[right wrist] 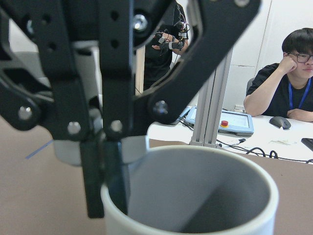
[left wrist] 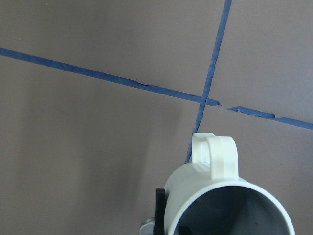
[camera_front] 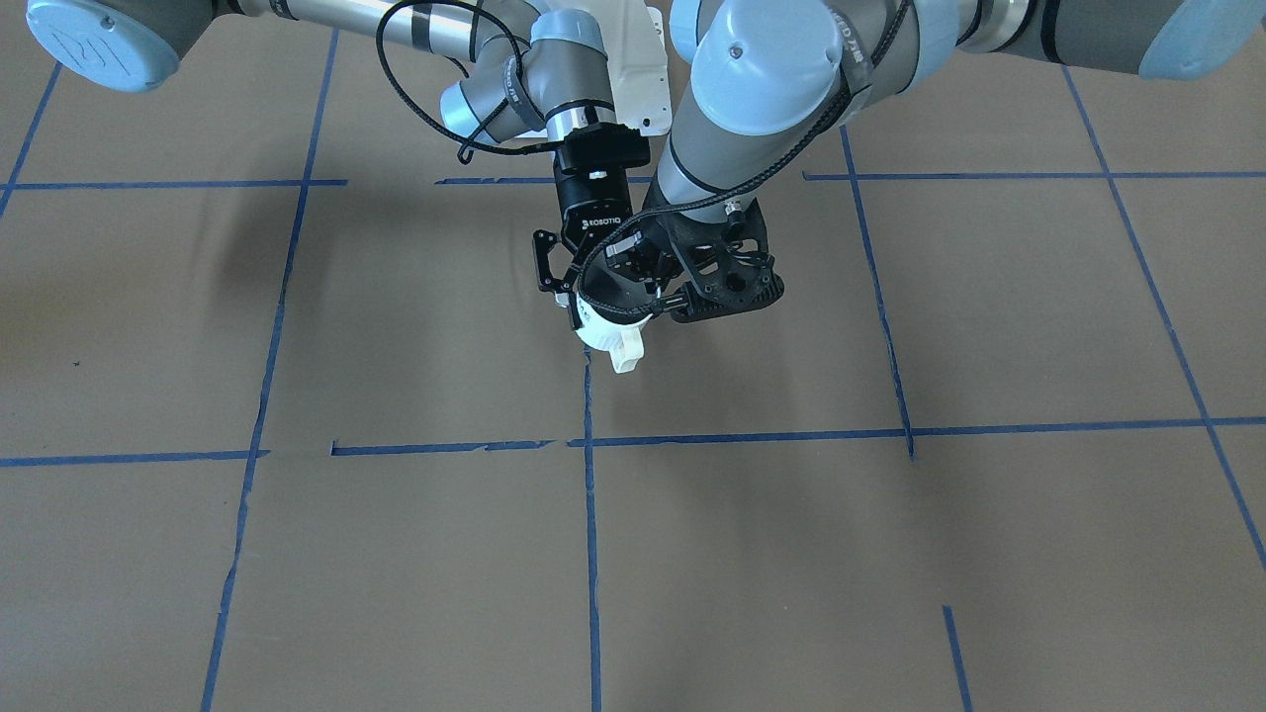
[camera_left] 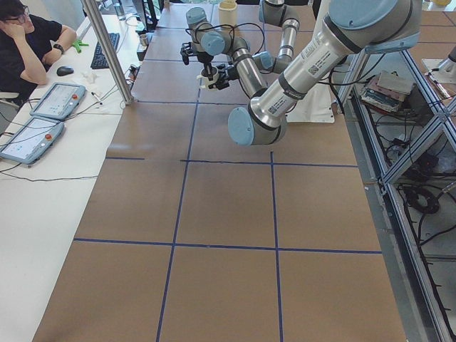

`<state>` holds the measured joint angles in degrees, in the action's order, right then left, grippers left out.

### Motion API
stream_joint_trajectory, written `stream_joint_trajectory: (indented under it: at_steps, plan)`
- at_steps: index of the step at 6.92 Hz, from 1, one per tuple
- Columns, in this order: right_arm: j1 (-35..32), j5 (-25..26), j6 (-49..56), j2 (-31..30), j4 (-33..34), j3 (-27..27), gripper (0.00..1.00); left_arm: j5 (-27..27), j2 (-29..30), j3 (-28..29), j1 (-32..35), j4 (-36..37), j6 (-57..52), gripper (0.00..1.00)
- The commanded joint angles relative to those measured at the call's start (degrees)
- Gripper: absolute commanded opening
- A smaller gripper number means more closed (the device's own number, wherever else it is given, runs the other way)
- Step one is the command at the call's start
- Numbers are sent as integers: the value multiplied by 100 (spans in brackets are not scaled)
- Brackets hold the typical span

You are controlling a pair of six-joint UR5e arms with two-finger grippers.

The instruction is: Left arm hands cup to right arm to dump lemon

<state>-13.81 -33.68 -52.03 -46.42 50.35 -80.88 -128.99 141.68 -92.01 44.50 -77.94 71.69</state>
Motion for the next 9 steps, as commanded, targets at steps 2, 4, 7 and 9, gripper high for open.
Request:
stream_joint_trajectory:
  at_steps: [2, 4, 7, 9]
  plan:
    - [1, 2, 25, -68, -16, -77, 100, 5, 0, -10, -3, 7, 3, 0]
    - [1, 19, 26, -148, -16, -139, 100, 5, -18, -10, -3, 7, 3, 0]
    - [97, 37, 17, -192, -16, -261, 100, 5, -18, -1, 15, 7, 12, 0]
    - [351, 264, 26, -192, -16, -332, 100, 5, -18, -1, 41, 7, 12, 0]
